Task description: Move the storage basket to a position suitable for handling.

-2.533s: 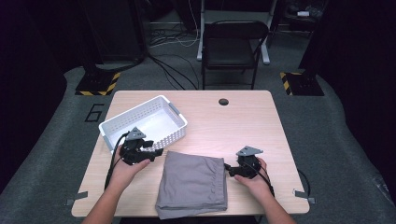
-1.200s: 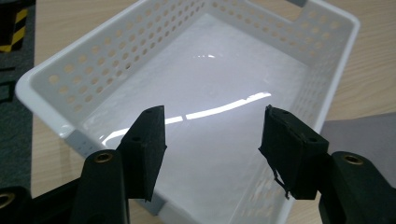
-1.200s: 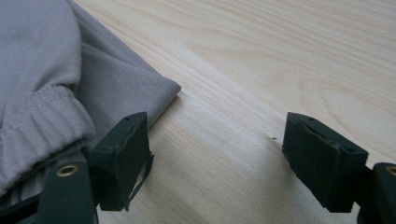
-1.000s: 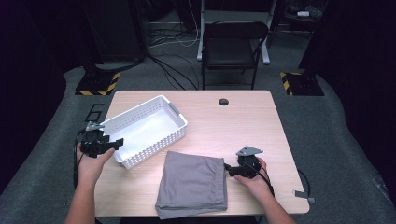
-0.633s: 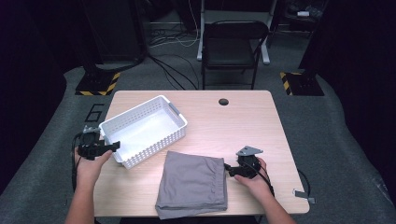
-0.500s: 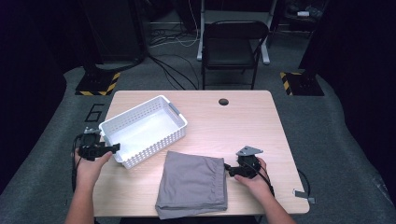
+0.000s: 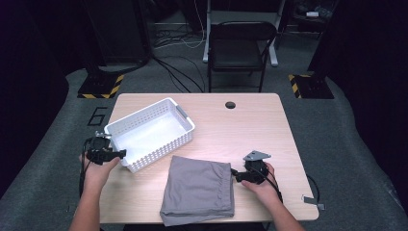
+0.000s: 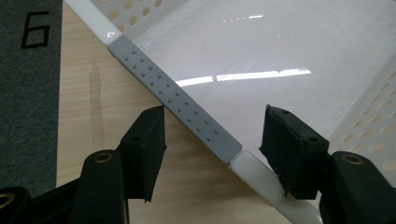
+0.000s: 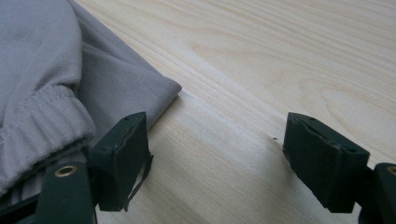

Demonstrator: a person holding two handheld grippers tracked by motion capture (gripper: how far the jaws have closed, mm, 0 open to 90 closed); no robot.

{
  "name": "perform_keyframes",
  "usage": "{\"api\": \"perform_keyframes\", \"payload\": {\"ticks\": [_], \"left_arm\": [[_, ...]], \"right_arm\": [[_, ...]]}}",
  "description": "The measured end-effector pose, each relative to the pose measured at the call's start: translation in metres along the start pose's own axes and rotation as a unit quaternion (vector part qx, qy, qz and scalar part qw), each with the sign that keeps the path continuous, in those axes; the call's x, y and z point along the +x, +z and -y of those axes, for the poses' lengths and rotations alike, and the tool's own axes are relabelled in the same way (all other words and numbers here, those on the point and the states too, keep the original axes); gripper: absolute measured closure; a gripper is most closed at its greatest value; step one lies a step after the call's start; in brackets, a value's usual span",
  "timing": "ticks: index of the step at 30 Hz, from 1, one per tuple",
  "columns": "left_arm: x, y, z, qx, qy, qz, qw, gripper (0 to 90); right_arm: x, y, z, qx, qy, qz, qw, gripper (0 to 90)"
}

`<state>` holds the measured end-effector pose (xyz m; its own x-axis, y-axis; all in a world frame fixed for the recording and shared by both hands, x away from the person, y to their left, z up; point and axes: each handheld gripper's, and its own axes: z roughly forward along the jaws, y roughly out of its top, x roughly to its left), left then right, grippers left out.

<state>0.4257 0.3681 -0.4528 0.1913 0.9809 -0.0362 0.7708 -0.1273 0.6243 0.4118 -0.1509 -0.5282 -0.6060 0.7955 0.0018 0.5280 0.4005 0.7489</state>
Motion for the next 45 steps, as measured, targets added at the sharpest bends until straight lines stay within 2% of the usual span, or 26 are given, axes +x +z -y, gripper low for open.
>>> {"api": "perform_keyframes", "payload": {"ticks": [7,9,11,17,18,20,24,25,27,31,36,38,41,45], "left_arm": [[-0.013,0.013,-0.012,-0.006,0.018,-0.011,0.9998,41.6],[-0.014,0.015,-0.015,-0.003,0.020,-0.008,0.9998,42.8],[-0.016,0.022,-0.026,-0.003,0.024,0.004,0.9997,44.8],[-0.022,0.035,-0.042,-0.010,0.012,0.014,0.9998,51.2],[-0.028,0.039,-0.048,-0.007,0.017,0.013,0.9997,51.5],[-0.031,0.041,-0.051,-0.002,0.023,0.013,0.9996,51.7],[-0.046,0.049,-0.061,-0.007,0.035,0.019,0.9992,53.1],[-0.046,0.049,-0.061,-0.007,0.035,0.019,0.9992,53.5],[-0.056,0.054,-0.066,-0.011,0.046,0.027,0.9985,54.7],[-0.066,0.058,-0.071,-0.018,0.052,0.042,0.9976,56.7],[-0.076,0.061,-0.074,-0.018,0.062,0.046,0.9969,57.1],[-0.082,0.062,-0.075,-0.018,0.073,0.047,0.9960,57.6],[-0.087,0.063,-0.076,-0.020,0.073,0.053,0.9957,58.8],[-0.093,0.066,-0.079,-0.025,0.089,0.061,0.9938,61.3]], "right_arm": [[0.000,0.000,0.000,0.000,-0.001,0.000,1.0000,21.7],[0.000,0.000,0.000,0.000,-0.001,0.000,1.0000,21.7],[0.000,0.000,0.000,0.000,-0.002,0.002,1.0000,21.6],[0.001,0.000,0.000,0.003,0.003,0.002,1.0000,21.5],[0.001,0.000,0.000,0.003,0.002,0.001,1.0000,21.4],[0.001,0.000,0.000,0.003,0.002,0.001,1.0000,21.5],[0.001,0.000,0.000,0.003,0.001,0.001,1.0000,21.4],[0.001,0.000,0.000,0.003,0.001,0.001,1.0000,21.4],[0.001,0.000,0.000,0.004,0.001,0.000,1.0000,21.4],[0.001,0.000,0.000,0.003,0.001,-0.001,1.0000,21.2],[0.001,0.000,0.000,0.003,0.001,-0.002,1.0000,21.0],[0.001,0.000,0.000,0.003,0.000,-0.001,1.0000,21.1],[0.001,0.000,0.000,0.003,0.001,-0.002,1.0000,21.1],[0.001,0.000,0.000,0.003,-0.001,-0.002,1.0000,21.1]]}}
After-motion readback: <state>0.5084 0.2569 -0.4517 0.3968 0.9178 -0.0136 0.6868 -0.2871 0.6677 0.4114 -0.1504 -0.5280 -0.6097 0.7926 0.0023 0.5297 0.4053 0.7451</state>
